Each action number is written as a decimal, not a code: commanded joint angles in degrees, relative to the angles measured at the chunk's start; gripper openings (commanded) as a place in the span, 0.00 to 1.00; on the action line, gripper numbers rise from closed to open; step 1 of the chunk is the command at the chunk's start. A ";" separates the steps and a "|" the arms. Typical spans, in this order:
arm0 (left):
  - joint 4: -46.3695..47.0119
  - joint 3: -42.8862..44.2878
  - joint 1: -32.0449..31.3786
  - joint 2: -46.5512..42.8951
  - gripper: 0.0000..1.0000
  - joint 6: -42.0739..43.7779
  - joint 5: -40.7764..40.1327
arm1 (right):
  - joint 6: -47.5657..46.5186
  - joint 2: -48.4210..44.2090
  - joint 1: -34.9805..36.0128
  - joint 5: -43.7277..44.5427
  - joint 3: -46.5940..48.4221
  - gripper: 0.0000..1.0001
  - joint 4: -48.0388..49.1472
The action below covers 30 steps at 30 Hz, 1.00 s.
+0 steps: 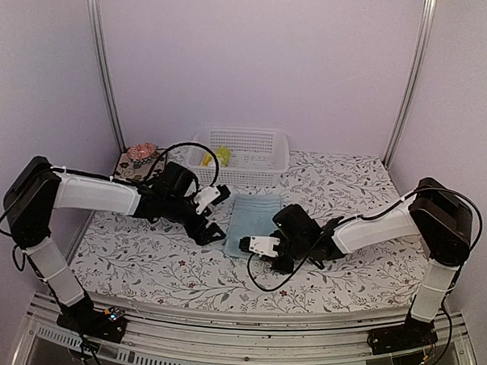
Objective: Roll the towels
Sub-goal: Roll the towel at the center of the board.
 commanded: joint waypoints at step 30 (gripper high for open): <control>25.99 -16.98 -19.12 -2.04 0.80 33.62 -13.83 | 8.53 10.57 -11.57 -40.28 18.25 0.06 -32.76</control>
